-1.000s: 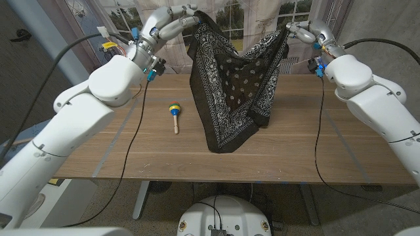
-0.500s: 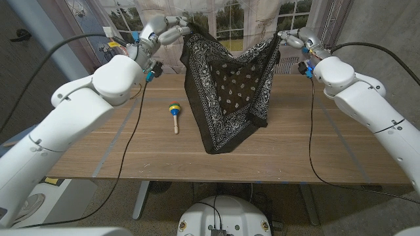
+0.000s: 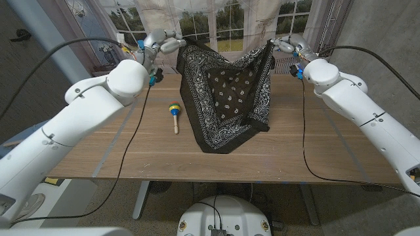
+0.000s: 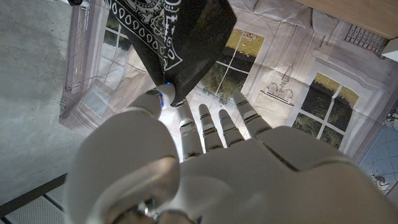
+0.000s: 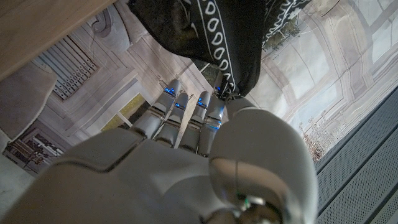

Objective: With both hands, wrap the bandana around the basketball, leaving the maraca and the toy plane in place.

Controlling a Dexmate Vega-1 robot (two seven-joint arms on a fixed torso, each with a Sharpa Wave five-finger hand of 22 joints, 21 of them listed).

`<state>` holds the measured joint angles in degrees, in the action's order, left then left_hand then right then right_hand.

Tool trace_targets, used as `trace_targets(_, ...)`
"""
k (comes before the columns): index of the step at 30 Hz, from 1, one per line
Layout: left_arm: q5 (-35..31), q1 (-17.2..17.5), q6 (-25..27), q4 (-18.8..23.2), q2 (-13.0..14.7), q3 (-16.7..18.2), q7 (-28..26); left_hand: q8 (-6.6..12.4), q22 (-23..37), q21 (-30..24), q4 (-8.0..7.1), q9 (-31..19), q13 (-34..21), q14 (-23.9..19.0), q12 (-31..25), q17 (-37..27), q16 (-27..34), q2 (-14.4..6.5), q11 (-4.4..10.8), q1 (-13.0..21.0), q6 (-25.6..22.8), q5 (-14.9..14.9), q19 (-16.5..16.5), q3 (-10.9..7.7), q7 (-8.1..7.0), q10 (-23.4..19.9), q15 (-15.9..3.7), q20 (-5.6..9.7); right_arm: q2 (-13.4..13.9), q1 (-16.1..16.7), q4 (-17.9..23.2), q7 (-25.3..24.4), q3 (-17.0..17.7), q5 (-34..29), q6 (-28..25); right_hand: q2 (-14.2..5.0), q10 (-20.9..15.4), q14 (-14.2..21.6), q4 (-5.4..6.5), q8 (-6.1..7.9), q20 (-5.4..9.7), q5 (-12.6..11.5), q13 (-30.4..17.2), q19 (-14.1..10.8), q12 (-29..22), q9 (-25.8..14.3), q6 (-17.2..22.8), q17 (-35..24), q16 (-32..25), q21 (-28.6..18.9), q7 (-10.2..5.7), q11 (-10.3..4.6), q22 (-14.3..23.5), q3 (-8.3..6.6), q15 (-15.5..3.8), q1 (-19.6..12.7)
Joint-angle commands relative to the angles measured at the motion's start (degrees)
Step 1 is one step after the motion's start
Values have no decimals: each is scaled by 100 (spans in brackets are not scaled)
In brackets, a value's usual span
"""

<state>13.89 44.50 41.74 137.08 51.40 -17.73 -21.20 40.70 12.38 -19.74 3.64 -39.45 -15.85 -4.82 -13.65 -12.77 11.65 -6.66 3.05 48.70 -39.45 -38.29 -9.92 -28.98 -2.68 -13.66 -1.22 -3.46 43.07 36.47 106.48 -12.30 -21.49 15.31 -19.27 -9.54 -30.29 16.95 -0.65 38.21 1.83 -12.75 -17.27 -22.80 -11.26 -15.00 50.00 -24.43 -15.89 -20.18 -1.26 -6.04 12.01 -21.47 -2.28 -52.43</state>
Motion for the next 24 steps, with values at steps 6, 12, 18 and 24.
trace_targets(6, -692, -1137, 1104, -714, -409, -1145, 30, 1019, 1, -61, 65, -1693, -4, -61, -15, 1, 0, 47, -28, 19, -100, 73, -47, -52, -8, -61, 0, 5, -681, -649, -1694, -41, -613, -203, 492, -38, -37, 22, 8, 30, 23, 7, -19, 18, -64, 10, 80, 31, 22, -60, -108, -46, -5, 18, -648, -48)
trace_targets(12, -1137, -1352, 1608, -936, -665, -1518, -294, 995, -12, -116, 185, -1490, 14, -199, -41, 37, 28, 147, 97, 69, -274, 193, -149, -74, -15, -182, -50, 8, -836, -832, -2222, 5, -802, -303, 604, 12, -45, 29, -15, 10, 12, 14, -16, 23, -71, 34, 85, 49, 28, -68, -143, -59, -5, 49, -625, -54)
trace_targets(18, -1555, -1586, 2114, -1136, -852, -1917, -495, 851, -29, -152, 390, -1116, 55, -306, -55, 133, 19, 188, 126, 203, -574, 495, -184, -41, 53, -329, -59, -27, -979, -931, -2498, -195, -985, -590, 827, 39, -99, 68, -56, -22, -16, 21, -9, -14, -97, 83, 137, 62, 11, -96, -180, -40, -5, 88, -605, -80)
trace_targets(24, -2302, -1717, 2720, -1477, -1344, -2388, -1240, 286, -39, -208, 521, -436, 88, -515, -143, 168, 90, -64, 298, 359, -580, 1324, -230, 163, 162, -612, -39, -251, -1063, -1030, -2589, -598, -1240, -1188, 836, 22, -206, 215, -153, -183, -108, 30, 6, -165, -144, 191, 38, 70, -65, -179, -59, 17, -9, 122, -586, -176)
